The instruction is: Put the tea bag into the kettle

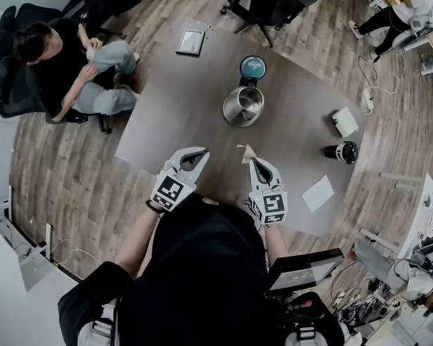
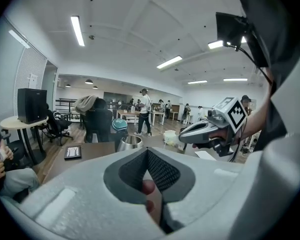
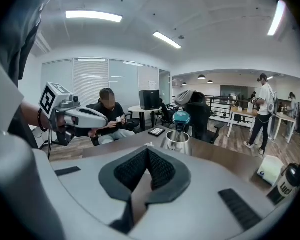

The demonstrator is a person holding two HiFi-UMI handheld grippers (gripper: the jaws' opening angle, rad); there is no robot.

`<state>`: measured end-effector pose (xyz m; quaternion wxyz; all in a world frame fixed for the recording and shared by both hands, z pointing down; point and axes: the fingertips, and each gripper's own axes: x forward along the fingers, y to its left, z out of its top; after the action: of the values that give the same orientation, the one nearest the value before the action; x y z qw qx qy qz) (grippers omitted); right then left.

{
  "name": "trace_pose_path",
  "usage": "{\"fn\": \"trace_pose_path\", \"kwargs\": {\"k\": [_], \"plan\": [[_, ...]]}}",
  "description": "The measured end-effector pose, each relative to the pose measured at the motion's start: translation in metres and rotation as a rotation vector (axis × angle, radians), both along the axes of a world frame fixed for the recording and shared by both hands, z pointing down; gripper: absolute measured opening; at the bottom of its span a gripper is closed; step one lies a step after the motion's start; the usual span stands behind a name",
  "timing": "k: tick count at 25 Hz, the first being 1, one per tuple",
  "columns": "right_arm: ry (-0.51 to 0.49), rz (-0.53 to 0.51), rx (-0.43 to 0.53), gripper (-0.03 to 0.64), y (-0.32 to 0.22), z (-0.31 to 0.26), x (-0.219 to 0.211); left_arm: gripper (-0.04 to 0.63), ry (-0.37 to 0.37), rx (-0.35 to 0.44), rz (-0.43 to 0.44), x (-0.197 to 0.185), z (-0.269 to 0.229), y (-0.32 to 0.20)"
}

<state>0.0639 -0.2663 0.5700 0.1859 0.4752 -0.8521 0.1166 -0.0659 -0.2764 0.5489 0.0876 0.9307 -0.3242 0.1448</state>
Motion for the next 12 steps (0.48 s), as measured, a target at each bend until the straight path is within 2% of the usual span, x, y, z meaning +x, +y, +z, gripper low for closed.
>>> {"fn": "trace_pose_path", "kwargs": {"k": [4, 12], "plan": [[-0.006, -0.011, 0.005, 0.008, -0.007, -0.003, -0.027, -0.008, 0.006, 0.004, -0.019, -0.027, 0.002, -0.005], [-0.009, -0.011, 0.032, 0.008, -0.02, -0.007, -0.06, -0.008, 0.008, 0.009, 0.003, -0.049, 0.013, -0.014]]}}
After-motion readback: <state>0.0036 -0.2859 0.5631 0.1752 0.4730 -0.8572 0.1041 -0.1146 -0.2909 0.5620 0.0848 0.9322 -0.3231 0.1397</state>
